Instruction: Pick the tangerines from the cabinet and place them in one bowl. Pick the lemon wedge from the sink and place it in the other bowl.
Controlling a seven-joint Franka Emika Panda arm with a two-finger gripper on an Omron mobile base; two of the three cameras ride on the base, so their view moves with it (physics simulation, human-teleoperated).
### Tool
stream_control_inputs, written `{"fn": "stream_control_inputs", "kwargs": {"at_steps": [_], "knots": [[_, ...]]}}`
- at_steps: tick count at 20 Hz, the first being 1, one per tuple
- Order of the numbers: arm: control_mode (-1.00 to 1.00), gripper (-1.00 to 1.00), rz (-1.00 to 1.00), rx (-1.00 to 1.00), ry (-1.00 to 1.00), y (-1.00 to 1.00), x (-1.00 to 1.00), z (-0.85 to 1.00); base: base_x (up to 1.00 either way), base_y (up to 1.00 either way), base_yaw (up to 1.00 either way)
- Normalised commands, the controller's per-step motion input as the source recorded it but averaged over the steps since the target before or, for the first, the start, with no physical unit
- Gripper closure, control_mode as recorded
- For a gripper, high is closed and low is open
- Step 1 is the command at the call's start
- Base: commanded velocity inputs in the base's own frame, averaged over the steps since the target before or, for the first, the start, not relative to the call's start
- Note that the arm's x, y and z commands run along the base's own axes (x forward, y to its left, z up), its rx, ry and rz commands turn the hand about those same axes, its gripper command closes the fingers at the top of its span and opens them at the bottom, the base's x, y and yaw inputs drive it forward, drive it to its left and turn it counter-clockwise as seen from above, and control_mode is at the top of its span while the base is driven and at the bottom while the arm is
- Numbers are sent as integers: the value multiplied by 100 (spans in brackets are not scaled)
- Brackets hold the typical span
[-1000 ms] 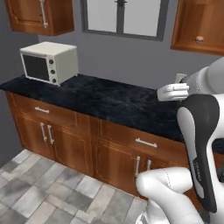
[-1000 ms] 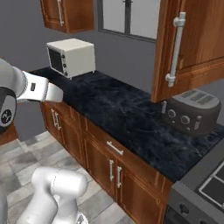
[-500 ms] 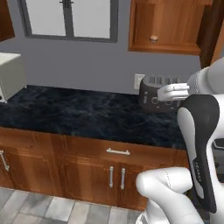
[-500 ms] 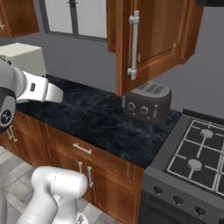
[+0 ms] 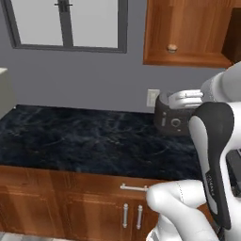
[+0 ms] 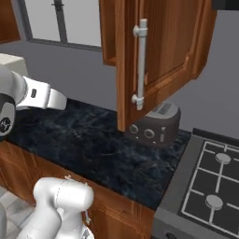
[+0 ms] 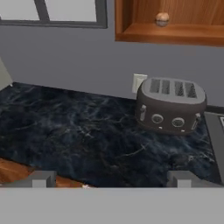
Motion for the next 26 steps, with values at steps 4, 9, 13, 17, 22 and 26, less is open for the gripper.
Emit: {"fn": "stream_control_inputs", "kwargs": {"at_steps": [4,9,13,17,22,26], "knots": [[100,-100,0,0,0,0,0,0,56,11,-17],[100,-100,0,0,0,0,0,0,20,12,-31],[100,-100,0,0,0,0,0,0,7,20,-31],[100,-100,0,0,0,0,0,0,32,15,-32],[100,-100,0,0,0,0,0,0,59,7,-22],[100,-100,0,0,0,0,0,0,36,3,-19]]}}
